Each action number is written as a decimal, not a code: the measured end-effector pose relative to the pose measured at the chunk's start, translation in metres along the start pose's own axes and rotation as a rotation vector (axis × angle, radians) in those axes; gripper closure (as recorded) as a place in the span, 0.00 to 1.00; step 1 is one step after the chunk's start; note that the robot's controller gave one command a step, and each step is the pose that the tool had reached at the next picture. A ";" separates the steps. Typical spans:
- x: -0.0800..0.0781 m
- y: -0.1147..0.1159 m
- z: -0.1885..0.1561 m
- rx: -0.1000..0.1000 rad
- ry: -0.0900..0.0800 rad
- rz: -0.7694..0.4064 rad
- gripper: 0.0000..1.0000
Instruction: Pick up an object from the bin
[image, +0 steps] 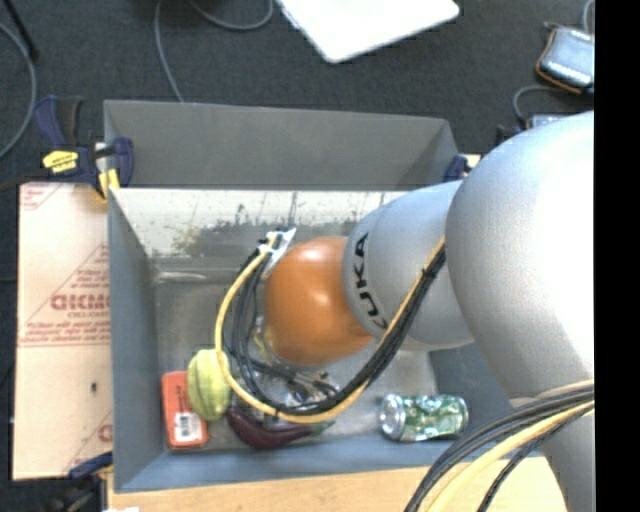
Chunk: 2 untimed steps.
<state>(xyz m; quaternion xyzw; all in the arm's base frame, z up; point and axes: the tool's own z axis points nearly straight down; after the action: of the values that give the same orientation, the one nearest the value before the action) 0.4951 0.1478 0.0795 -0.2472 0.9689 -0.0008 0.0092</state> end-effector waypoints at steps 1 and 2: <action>0.006 -0.009 -0.004 0.000 0.000 -0.133 1.00; 0.000 -0.008 -0.001 0.000 -0.004 0.050 1.00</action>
Offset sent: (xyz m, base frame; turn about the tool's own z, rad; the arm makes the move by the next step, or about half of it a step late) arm 0.0127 0.0084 -0.0072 0.6309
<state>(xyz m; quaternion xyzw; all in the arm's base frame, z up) 0.4992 0.1412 0.0802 -0.2231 0.9747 0.0000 0.0110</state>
